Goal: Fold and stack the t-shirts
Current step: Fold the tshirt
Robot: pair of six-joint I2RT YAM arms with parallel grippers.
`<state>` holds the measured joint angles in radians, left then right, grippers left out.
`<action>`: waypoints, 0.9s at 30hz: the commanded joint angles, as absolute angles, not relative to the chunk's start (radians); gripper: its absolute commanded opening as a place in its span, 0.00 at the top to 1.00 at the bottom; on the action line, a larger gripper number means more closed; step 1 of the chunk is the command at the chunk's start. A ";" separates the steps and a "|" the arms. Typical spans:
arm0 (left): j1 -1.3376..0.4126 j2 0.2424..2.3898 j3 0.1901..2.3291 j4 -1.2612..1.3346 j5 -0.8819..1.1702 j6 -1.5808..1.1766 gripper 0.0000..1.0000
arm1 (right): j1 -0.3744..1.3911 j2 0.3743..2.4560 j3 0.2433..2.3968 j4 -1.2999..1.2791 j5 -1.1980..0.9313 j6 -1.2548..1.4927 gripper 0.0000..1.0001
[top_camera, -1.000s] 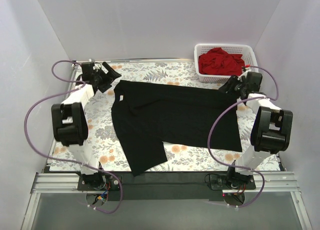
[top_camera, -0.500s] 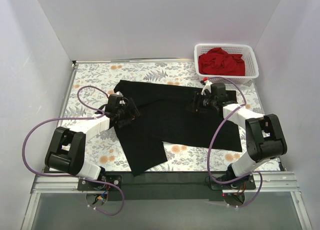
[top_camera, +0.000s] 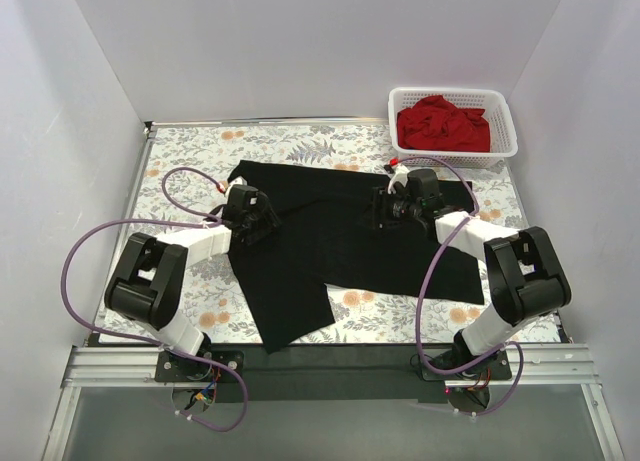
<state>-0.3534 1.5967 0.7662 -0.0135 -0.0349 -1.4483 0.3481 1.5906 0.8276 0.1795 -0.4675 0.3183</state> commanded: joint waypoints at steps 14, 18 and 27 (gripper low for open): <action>-0.367 1.583 0.925 -0.032 0.047 -1.439 0.97 | 0.408 1.729 0.925 0.337 -0.520 0.359 0.49; -0.362 1.594 1.015 -0.133 0.109 -1.453 1.00 | 0.416 1.784 0.977 0.365 -0.538 0.364 0.49; -0.310 1.586 1.083 -0.207 0.350 -1.525 1.00 | 0.433 1.861 1.048 0.383 -0.586 0.356 0.50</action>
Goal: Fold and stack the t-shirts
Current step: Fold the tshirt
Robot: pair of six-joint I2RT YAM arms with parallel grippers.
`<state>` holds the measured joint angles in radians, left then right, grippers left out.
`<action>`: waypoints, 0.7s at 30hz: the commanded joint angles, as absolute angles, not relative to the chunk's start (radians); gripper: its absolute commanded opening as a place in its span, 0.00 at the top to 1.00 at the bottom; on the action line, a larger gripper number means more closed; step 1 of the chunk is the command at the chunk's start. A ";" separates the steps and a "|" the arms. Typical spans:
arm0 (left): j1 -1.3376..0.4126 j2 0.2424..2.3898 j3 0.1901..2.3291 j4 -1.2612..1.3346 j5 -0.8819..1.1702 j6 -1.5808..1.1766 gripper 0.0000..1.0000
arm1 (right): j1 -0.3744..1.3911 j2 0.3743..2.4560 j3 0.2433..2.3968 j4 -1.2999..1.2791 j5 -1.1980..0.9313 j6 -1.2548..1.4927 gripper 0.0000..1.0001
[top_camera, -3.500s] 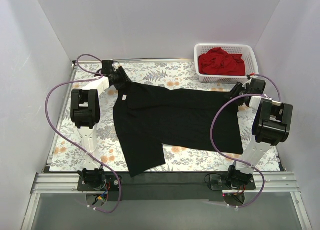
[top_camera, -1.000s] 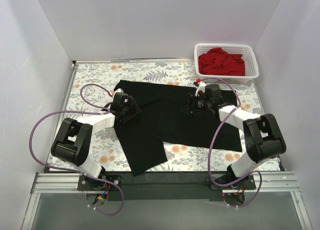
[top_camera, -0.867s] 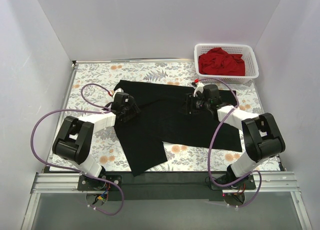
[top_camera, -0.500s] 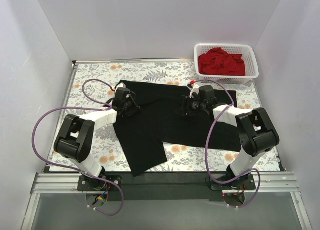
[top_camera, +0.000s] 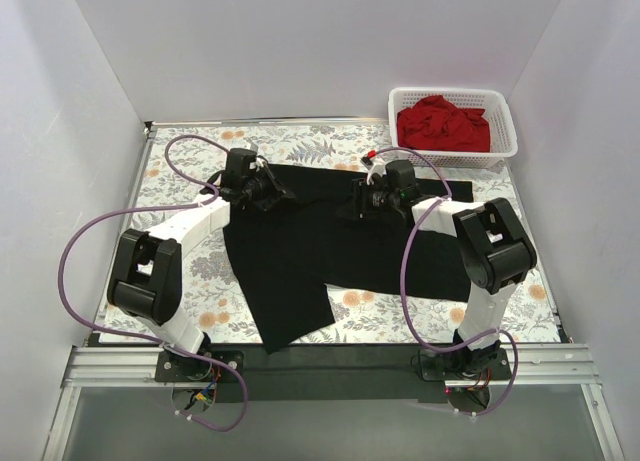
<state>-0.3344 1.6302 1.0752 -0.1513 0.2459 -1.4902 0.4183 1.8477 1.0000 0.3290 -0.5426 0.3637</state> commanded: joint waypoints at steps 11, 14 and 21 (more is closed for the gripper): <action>-0.161 1.592 1.141 -0.239 0.580 -1.542 1.00 | 0.459 1.907 1.086 0.417 -0.635 0.342 0.50; -0.160 1.611 1.140 -0.253 0.653 -1.525 0.98 | 0.460 1.924 1.104 0.419 -0.640 0.337 0.50; -0.160 1.615 1.131 -0.302 0.745 -1.465 0.95 | 0.462 1.988 1.176 0.426 -0.646 0.360 0.53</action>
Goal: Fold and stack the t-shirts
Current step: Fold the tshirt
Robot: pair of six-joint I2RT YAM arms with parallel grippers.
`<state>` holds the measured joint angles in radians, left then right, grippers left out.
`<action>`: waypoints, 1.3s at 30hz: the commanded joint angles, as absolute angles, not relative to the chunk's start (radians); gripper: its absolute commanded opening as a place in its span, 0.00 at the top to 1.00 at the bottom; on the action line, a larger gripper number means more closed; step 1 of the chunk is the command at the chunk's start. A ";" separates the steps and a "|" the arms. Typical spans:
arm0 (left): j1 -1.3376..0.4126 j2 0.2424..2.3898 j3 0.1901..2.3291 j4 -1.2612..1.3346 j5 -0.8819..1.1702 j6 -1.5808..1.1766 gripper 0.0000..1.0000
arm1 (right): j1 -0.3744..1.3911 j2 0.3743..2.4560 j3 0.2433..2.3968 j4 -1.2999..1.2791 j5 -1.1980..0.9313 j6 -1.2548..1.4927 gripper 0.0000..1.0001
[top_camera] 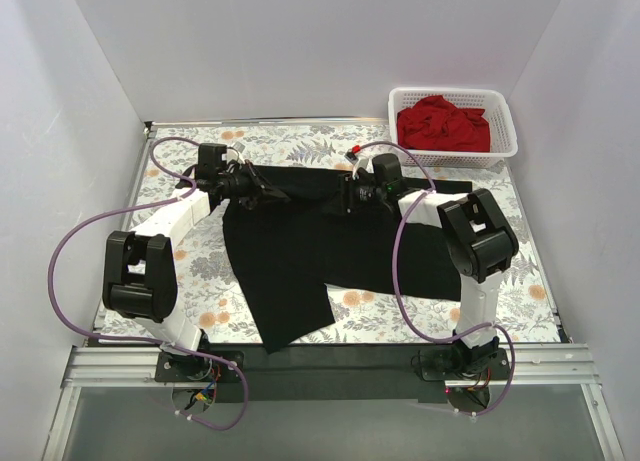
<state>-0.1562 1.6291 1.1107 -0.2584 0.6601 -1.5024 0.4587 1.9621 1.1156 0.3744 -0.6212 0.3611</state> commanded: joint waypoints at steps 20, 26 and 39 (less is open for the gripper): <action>-0.117 1.715 1.163 -0.302 0.752 -1.440 0.90 | 0.509 2.010 1.201 0.428 -0.690 0.288 0.53; -0.101 1.772 1.186 -0.343 0.623 -1.369 0.89 | 0.545 2.011 1.198 0.419 -0.620 0.258 0.53; -0.092 1.824 1.157 -0.399 0.385 -1.236 0.89 | 0.655 2.055 1.295 0.292 -0.390 0.046 0.54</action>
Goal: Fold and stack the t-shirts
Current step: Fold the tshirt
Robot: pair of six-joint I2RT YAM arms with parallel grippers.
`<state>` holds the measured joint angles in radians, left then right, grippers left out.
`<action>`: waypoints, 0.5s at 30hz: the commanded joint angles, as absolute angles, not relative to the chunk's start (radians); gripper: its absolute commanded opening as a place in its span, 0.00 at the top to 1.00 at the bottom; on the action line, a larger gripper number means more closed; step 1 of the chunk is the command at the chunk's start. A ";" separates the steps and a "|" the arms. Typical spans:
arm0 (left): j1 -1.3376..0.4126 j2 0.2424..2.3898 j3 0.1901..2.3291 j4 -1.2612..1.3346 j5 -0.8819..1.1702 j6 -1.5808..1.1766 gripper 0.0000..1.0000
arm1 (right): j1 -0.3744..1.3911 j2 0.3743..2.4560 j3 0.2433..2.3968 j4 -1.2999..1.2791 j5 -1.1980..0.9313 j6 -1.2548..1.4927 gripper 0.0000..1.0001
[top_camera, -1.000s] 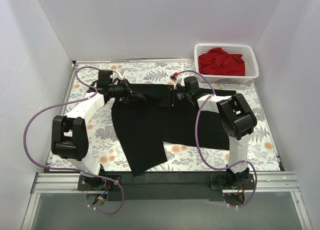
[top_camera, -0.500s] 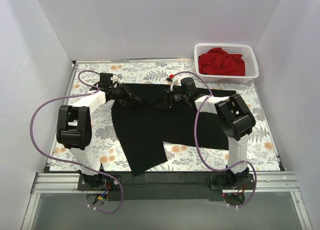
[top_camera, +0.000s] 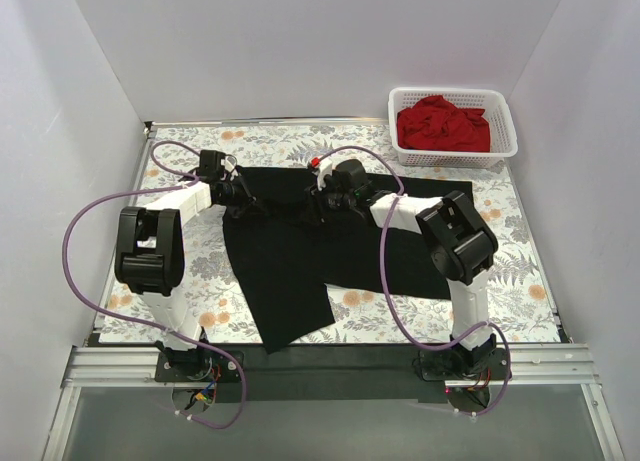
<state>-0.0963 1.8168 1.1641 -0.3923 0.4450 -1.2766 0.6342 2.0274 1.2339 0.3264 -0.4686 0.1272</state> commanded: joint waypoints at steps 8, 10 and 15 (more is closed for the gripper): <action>-0.092 1.833 1.117 -0.373 0.400 -1.238 0.89 | 0.715 2.117 1.388 0.192 -0.290 -0.074 0.54; -0.092 1.836 1.115 -0.373 0.402 -1.235 0.89 | 0.729 2.131 1.411 0.160 -0.262 -0.100 0.54; -0.092 1.844 1.118 -0.371 0.408 -1.233 0.89 | 0.747 2.151 1.437 0.115 -0.224 -0.126 0.56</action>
<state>-0.0948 1.8420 1.1206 -0.3836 0.4107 -1.2503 0.7353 2.1368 1.3853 0.1581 -0.2707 -0.0792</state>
